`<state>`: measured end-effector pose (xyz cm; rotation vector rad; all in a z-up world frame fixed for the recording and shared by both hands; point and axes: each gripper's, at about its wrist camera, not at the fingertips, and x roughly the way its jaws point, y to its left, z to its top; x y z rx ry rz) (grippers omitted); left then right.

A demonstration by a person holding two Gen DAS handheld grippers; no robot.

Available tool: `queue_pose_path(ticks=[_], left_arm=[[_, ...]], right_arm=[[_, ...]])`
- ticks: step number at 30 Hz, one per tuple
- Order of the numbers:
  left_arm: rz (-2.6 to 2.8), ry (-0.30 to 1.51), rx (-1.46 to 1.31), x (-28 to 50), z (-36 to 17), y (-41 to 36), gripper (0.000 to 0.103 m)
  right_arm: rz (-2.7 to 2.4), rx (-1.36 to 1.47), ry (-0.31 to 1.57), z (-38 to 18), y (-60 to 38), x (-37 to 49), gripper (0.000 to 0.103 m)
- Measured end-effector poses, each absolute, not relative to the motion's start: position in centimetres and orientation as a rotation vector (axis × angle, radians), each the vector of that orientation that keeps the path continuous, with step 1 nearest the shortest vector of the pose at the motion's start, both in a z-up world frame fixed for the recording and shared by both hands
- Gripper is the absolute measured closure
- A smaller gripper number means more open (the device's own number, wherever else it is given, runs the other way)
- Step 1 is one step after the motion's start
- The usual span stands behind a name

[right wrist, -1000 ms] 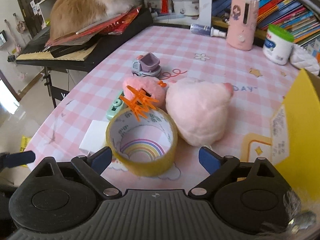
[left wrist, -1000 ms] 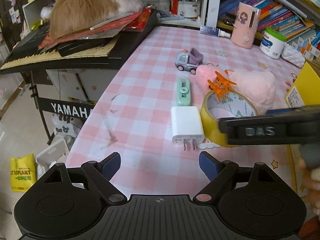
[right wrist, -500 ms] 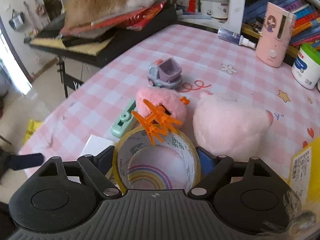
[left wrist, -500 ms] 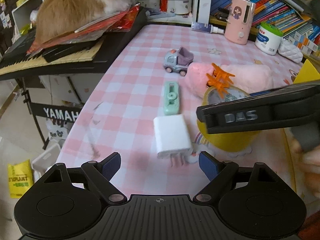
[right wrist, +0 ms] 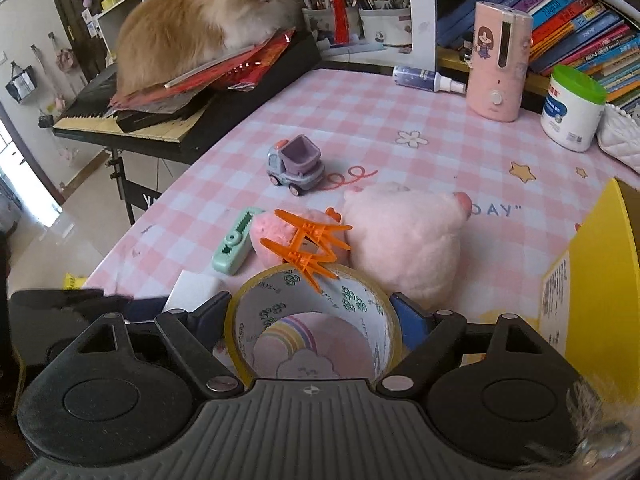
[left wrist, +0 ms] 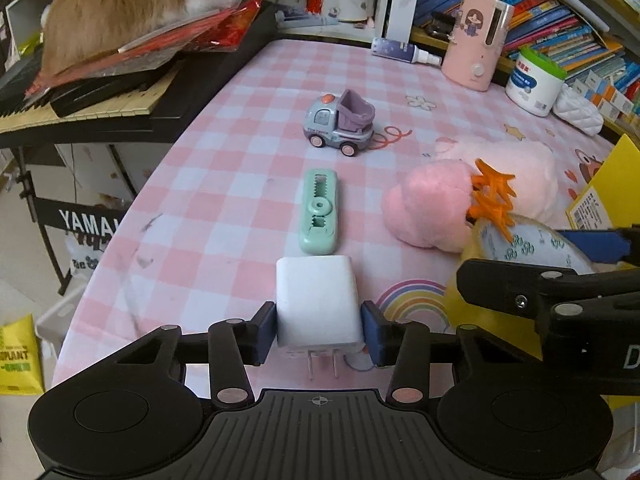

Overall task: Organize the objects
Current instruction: 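Grasp the yellow tape roll with the right gripper while the left gripper grasps the white charger, then lift and carry the tape roll and white charger toward the yellow box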

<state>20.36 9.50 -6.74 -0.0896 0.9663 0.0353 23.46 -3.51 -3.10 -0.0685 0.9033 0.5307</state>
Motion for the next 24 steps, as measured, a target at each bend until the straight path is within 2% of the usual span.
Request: queue_pose_path(ticks=[13, 21, 24], left_arm=[[0.041, 0.914, -0.185, 15.3, -4.7, 12.1, 0.061], [0.006, 0.855, -0.205, 12.5, -3.3, 12.5, 0.061], [0.01, 0.842, -0.221, 11.8, -3.0, 12.8, 0.061]], right_arm=[[0.447, 0.018, 1.065, -4.9, -4.7, 20.7, 0.02], [0.443, -0.069, 1.037, -4.8, -3.9, 17.2, 0.021], [0.442, -0.084, 0.901, -2.3, -3.4, 16.9, 0.021]])
